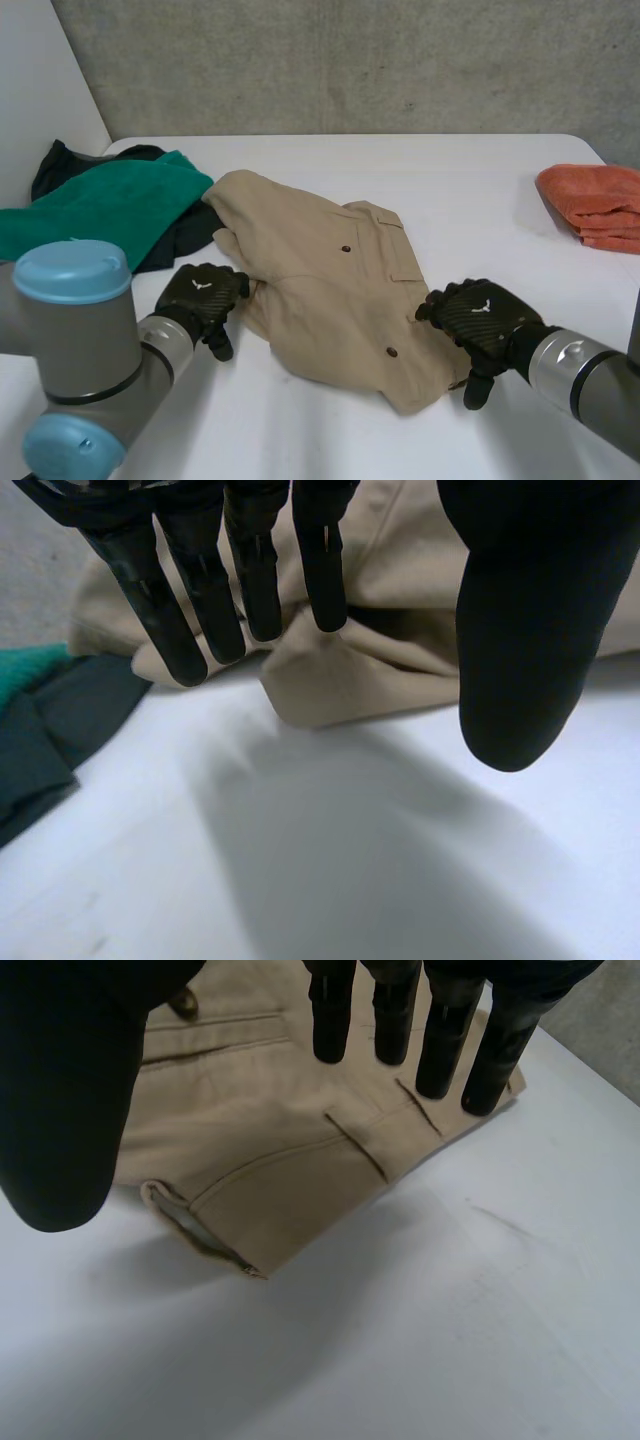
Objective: Fold the laundry.
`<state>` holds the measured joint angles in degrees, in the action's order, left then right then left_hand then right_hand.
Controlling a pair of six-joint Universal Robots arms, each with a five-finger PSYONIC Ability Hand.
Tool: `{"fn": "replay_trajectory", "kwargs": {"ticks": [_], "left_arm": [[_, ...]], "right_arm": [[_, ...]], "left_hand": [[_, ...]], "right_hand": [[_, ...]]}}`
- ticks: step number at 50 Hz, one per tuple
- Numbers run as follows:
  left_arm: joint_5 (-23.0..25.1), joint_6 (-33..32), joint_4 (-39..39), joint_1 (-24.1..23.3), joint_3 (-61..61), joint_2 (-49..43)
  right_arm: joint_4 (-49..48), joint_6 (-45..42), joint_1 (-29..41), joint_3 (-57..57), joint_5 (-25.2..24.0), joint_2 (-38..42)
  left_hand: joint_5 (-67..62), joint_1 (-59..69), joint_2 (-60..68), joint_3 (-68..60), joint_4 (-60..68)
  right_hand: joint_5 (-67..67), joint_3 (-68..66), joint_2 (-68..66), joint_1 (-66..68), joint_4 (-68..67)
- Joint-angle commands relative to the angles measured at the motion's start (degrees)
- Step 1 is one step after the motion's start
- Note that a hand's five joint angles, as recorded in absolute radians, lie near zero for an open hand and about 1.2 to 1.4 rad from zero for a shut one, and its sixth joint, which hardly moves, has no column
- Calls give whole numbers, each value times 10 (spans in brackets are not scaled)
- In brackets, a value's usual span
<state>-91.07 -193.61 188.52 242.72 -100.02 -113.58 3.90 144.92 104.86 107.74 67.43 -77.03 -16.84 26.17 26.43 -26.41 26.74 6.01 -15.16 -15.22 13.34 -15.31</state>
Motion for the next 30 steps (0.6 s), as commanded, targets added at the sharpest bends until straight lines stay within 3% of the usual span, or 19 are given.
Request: {"fn": "replay_trajectory", "kwargs": {"ticks": [1,4,7,8,12,30], "left_arm": [[14,-2,18,-2,43,-61],[13,-5,21,-3,63,-81],[12,-12,23,-5,76,-96],[12,-17,25,-5,83,-103],[12,-29,39,-6,92,-116],[15,-125,120,-8,108,-143]], "right_arm": [[-55,-1,3,19,2,27],[-57,-2,4,18,2,39],[-65,-2,5,17,2,53],[-72,-2,4,17,2,55],[-102,-2,1,19,2,56],[-115,-1,-4,19,3,54]], "left_hand": [[-32,39,36,-37,33],[-27,34,31,-32,28],[-27,34,31,-31,28],[-27,34,31,-31,28],[-34,41,38,-38,35],[-261,268,265,-265,262]], "right_hand": [[107,-116,-115,134,-114],[121,-129,-129,147,-128],[214,-223,-222,241,-222],[348,-357,-356,375,-355],[639,-648,-647,666,-646],[640,-648,-648,667,-647]]}}
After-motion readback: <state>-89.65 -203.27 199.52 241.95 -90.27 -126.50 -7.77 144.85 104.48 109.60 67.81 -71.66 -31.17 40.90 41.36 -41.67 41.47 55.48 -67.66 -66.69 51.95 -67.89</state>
